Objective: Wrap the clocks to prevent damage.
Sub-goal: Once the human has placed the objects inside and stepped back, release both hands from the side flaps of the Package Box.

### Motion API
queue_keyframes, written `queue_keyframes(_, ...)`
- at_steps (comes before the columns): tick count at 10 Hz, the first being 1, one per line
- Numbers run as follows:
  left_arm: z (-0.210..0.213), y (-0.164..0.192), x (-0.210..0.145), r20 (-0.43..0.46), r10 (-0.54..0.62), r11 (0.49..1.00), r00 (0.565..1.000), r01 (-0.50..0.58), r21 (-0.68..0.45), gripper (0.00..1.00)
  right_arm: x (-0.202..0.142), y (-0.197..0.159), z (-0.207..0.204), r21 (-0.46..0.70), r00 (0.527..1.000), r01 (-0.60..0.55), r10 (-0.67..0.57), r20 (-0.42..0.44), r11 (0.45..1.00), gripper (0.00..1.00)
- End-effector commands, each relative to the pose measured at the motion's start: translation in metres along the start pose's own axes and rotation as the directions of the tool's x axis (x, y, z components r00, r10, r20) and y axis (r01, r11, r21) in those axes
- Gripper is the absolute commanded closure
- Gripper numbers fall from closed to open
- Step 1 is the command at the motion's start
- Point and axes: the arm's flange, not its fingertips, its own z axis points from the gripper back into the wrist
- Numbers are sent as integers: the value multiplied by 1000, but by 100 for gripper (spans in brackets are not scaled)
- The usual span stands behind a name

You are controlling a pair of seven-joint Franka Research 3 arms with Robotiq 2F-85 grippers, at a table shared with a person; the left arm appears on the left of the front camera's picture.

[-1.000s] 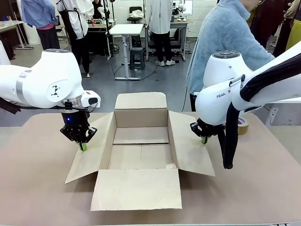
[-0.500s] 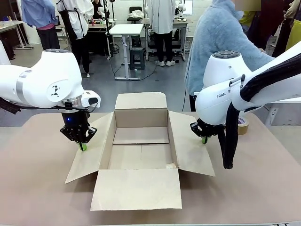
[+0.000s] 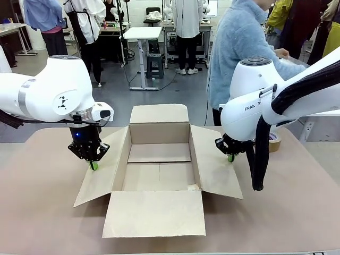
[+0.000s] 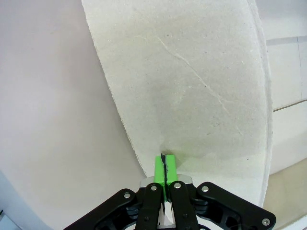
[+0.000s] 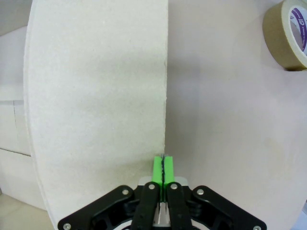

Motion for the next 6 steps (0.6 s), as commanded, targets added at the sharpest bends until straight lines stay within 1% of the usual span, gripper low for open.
queue_keyframes(1,2,-1,-1,8,-4,1000,1000,4,14,100,0,0,0,0,1000,4,-4,0,1000,99)
queue_keyframes(6,2,-1,-1,8,-4,1000,1000,4,14,100,0,0,0,0,1000,4,-4,0,1000,99)
